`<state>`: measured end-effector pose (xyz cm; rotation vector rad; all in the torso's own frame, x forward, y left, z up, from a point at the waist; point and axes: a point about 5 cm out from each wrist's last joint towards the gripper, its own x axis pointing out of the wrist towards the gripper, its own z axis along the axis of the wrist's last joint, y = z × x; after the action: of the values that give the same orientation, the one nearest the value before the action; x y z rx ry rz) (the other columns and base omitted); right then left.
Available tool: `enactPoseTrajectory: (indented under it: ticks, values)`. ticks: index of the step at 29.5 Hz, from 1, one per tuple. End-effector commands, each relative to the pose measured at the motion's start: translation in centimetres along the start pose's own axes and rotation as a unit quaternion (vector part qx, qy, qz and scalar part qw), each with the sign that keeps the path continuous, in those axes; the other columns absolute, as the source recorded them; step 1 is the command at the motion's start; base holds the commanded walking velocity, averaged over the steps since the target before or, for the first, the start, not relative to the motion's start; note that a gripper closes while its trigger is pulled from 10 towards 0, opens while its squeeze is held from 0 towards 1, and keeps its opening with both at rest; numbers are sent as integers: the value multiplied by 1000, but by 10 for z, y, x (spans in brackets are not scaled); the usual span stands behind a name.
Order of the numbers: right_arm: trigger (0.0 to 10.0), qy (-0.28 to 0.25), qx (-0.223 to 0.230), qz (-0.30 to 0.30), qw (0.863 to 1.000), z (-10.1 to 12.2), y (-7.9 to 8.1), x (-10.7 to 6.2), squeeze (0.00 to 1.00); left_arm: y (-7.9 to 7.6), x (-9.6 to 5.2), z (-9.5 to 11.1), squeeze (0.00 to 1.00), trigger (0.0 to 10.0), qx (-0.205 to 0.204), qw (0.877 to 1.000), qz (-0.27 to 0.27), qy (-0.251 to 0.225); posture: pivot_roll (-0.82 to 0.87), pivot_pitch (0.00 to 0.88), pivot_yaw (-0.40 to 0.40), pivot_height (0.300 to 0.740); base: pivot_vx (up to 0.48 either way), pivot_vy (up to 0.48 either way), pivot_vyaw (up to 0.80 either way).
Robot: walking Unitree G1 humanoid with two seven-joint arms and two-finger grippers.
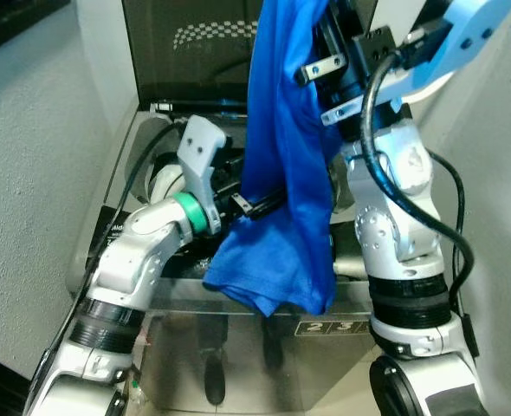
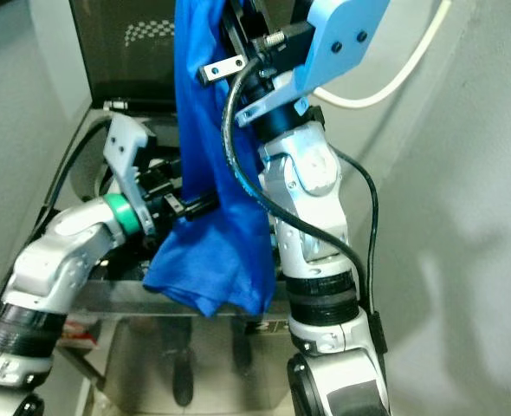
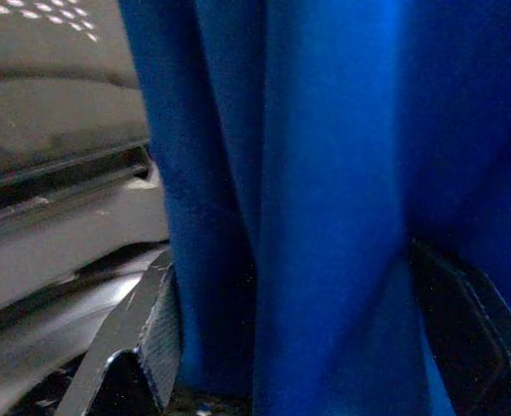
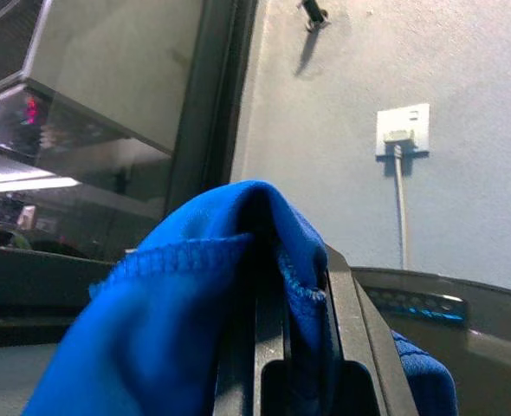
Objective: Clothes washing
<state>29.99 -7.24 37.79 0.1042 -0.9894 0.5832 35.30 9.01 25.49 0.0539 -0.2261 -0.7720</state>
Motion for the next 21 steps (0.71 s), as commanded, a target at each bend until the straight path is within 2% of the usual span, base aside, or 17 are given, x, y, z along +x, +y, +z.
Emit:
enactPoseTrajectory:
  ticks: [1, 3, 4, 5, 6, 7, 8, 9, 10, 11, 13, 14, 15, 16, 18, 19, 21]
  values:
    - [10000, -4, 8, 9, 1000, 3, 0, -2, 0, 17, 2, 0, 0, 10000, 21, 997, 71, 6, 62, 0, 52, 740, 0, 0, 0]
    - [10000, 57, 6, 12, 998, -17, -6, -18, 0, 59, -3, 10, 0, 10000, 51, 973, 224, 4, 64, 0, 52, 740, 0, 0, 0]
    - [10000, 57, 6, 12, 998, -17, -6, -18, 0, 59, -3, 10, 0, 10000, 51, 973, 224, 4, 64, 0, 52, 740, 0, 0, 0]
    - [10000, 89, -3, 15, 996, -30, -9, -27, 0, 77, -10, 17, 0, 10000, 63, 957, 282, 2, 63, 0, 52, 740, 0, 0, 0]
    - [10000, 89, -3, 15, 996, -30, -9, -27, 0, 77, -10, 17, 0, 10000, 63, 957, 282, 2, 63, 0, 52, 740, 0, 0, 0]
    - [10000, 147, -26, 12, 989, -55, -11, -40, 0, 96, -21, 26, 0, 10000, 81, 937, 338, -7, 64, 0, 52, 740, 0, 0, 0]
    - [10000, 147, -26, 12, 989, -55, -11, -40, 0, 96, -21, 26, 0, 10000, 81, 937, 338, -7, 64, 0, 52, 740, 0, 0, 0]
    - [10000, 212, -54, 8, 976, -82, -11, -54, 0, 110, -32, 36, 0, 10000, 97, 922, 375, -18, 66, 0, 52, 740, 0, 0, 0]
    - [10000, 212, -54, 8, 976, -82, -11, -54, 0, 110, -32, 36, 0, 10000, 97, 922, 375, -18, 66, 0, 52, 740, 0, 0, 0]
    - [10000, 266, -90, 8, 960, -106, -8, -65, 0, 118, -40, 42, 0, 10000, 100, 916, 386, -29, 71, 0, 51, 740, 0, 0, 0]
    - [10000, 266, -90, 8, 960, -106, -8, -65, 0, 118, -40, 42, 0, 10000, 100, 916, 386, -29, 71, 0, 51, 740, 0, 0, 0]
    - [10000, 306, -113, 4, 945, -124, -4, -72, 0, 118, -43, 44, 0, 10000, 101, 921, 376, -30, 80, 0, 49, 740, 0, 0, 0]
    - [10000, 331, -134, 1, 934, -136, 1, -72, 0, 107, -41, 39, 0, 10000, 95, 940, 326, -24, 86, 0, 45, 740, 0, 0, 0]
    - [10000, 331, -134, 1, 934, -136, 1, -72, 0, 107, -41, 39, 0, 10000, 95, 940, 326, -24, 86, 0, 45, 740, 0, 0, 0]
    - [10000, 360, -169, -12, 917, -146, 9, -66, 0, 68, -38, 22, 0, 10000, 96, 976, 197, 1, 102, 0, 37, 740, 0, 0, 0]
    - [10000, 360, -169, -12, 917, -146, 9, -66, 0, 68, -38, 22, 0, 10000, 96, 976, 197, 1, 102, 0, 37, 740, 0, 0, 0]
    - [10000, 362, -174, -14, 916, -147, 11, -64, 0, 52, -38, 16, 0, 10000, 97, 983, 154, 8, 107, 0, 33, 740, 0, 0, 0]
